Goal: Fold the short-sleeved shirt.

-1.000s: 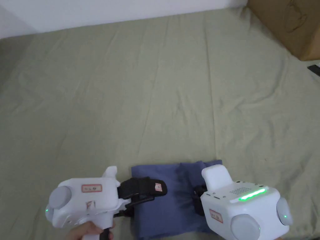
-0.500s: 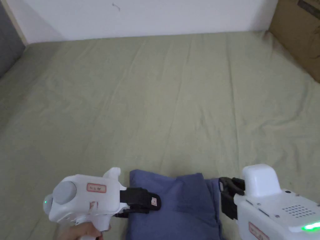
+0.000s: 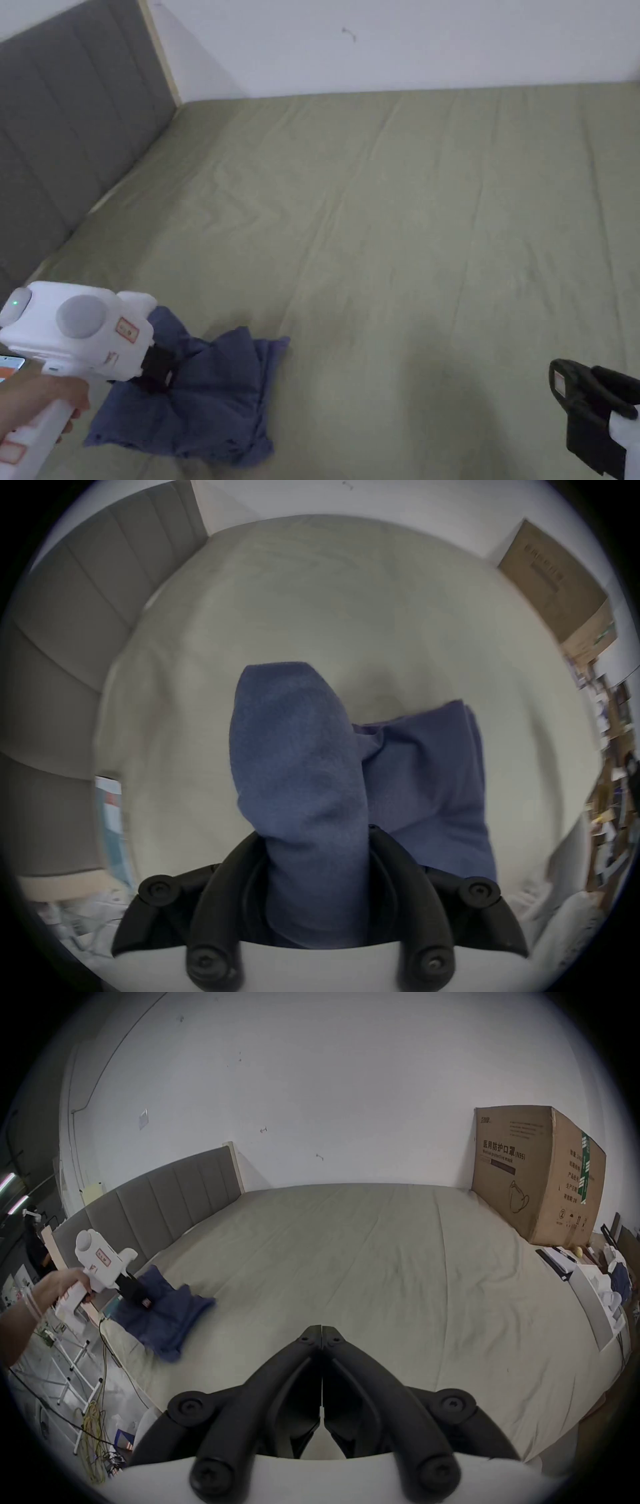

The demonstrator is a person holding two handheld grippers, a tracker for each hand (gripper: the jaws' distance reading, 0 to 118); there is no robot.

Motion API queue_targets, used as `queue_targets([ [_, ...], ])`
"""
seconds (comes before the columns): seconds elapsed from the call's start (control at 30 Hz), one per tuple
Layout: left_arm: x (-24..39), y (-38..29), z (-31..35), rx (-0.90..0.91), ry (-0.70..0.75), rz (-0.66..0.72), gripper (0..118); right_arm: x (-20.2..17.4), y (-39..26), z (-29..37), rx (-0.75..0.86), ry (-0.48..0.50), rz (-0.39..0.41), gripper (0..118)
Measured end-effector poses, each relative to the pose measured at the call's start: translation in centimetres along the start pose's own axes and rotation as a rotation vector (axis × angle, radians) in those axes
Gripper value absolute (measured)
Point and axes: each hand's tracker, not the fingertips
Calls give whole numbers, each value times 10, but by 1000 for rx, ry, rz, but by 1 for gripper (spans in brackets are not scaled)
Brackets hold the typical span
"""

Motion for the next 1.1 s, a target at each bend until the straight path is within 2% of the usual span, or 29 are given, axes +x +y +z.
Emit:
queue_targets([
  [0.1,-24,4,-3,-14,182,-77,27,0,-3,-5,-32,-15,5,0],
  [0.17,-40,6,-8,-9,268,-1,27,0,-5,-11,-57,-14,6,0],
  [0.3,-59,4,-21,-48,354,-6,29,0,-7,-13,-77,-16,10,0],
  [0.37,-66,2,-24,-17,423,-12,52,0,-7,-15,-84,-17,16,0],
  [0.4,-66,0,-23,-5,473,-14,72,1,-7,-15,-88,-15,15,0],
  [0.43,-66,-1,-21,8,512,-9,84,2,-7,-16,-92,-10,13,0],
  [0.47,-67,-2,-17,28,526,10,90,2,-7,-16,-96,-9,10,0],
  [0.5,-67,-3,-9,48,514,28,91,3,-8,-16,-98,-8,9,0],
  [0.63,-55,-11,28,164,318,161,91,5,-9,-16,-104,1,5,0],
  [0.67,-47,-15,39,199,266,191,90,5,-9,-15,-100,3,3,0],
  [0.7,-38,-18,48,230,222,207,84,6,-9,-14,-98,6,0,0],
  [0.73,-26,-22,57,281,170,219,72,7,-8,-13,-94,9,-3,0],
  [0.77,-12,-28,69,351,108,238,54,8,-7,-10,-86,13,-5,0],
  [0.8,1,-33,80,401,56,256,27,9,-5,-8,-79,14,-5,0],
  [0.83,17,-41,94,483,-4,282,16,11,-3,-6,-70,15,-4,0],
  [0.93,64,-59,123,624,-189,296,10,17,5,1,-34,13,-4,0],
  [0.97,83,-64,134,666,-202,272,2,19,8,4,-23,15,-8,0],
  [1.1,147,-76,167,806,-177,217,0,28,23,17,47,11,-10,0],
])
